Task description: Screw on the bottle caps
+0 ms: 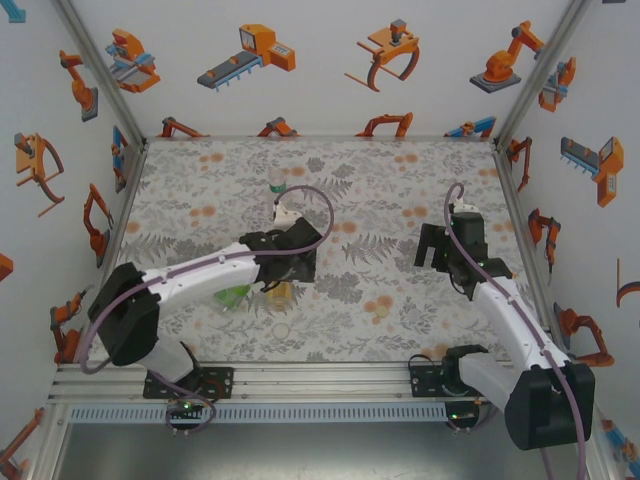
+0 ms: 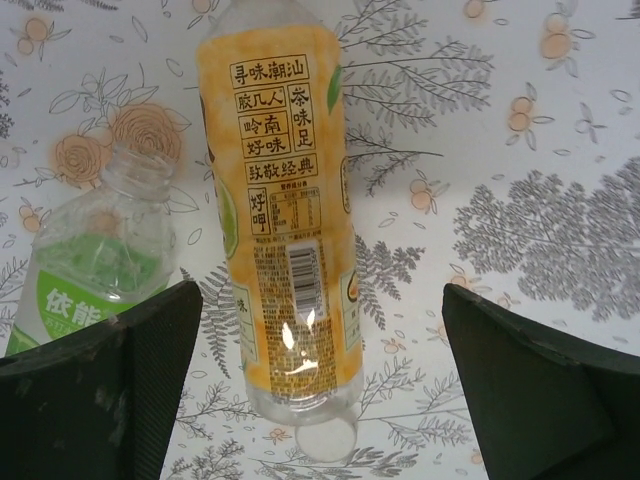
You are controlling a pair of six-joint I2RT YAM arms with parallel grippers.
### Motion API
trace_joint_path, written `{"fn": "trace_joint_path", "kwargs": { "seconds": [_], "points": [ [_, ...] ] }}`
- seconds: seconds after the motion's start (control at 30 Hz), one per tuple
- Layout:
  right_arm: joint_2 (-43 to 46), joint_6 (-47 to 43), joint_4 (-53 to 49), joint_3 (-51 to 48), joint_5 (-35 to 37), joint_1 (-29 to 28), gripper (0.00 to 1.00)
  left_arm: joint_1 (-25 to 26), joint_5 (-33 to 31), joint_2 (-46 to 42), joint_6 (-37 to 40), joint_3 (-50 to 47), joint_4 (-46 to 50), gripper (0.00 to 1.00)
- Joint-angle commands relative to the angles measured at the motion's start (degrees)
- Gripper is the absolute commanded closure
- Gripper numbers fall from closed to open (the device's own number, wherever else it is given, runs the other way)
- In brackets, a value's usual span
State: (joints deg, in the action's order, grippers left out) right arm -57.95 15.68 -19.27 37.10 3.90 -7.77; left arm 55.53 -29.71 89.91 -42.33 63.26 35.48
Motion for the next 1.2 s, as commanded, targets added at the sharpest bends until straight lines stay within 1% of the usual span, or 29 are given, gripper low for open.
{"fn": "trace_joint_path", "kwargs": {
  "seconds": [0.0, 0.1, 0.23, 0.37, 0.47, 0.6, 0.8, 0.97, 1.17],
  "points": [
    [0.0, 0.6, -1.3, 1.6, -0.3, -0.4, 0.13, 0.2, -2.5, 3.1, -4.4, 2.3, 5.9, 0.01],
    [-0.5, 0.5, -1.8, 1.9, -1.1, -0.4, 0.13, 0.2, -1.9, 4.2, -5.1, 2.1, 5.3, 0.00],
    [-1.2, 0.4, -2.1, 1.9, -1.5, -0.4, 0.13, -0.3, -0.8, 2.9, -5.4, -0.2, 2.2, 0.01],
    [-1.5, 0.3, -2.0, 1.9, -2.3, -0.4, 0.13, -2.1, 2.9, 1.5, -5.4, -3.4, -2.1, 0.03],
    [-1.5, 0.2, -2.0, 2.0, -2.9, -0.4, 0.13, -2.9, 4.4, 0.5, -4.6, -5.6, -5.4, 0.04],
    [-1.5, 0.1, -2.0, 1.9, -3.3, -0.4, 0.13, -4.9, 7.2, 0.7, -4.4, -7.3, -8.1, 0.05],
    [-1.5, -0.3, -1.7, 1.7, -4.1, -0.4, 0.13, -6.2, 8.1, 3.2, -3.9, -7.9, -9.3, 0.07],
    [-1.6, -0.3, -1.5, 1.5, -4.5, -0.4, 0.14, -6.4, 9.3, 5.0, -3.1, -8.1, -10.8, 0.12],
    [-2.2, -0.7, -1.5, 1.7, -5.2, -0.4, 0.18, -6.4, 9.0, 6.1, -3.2, -8.8, -11.3, 0.18]
  ]
}}
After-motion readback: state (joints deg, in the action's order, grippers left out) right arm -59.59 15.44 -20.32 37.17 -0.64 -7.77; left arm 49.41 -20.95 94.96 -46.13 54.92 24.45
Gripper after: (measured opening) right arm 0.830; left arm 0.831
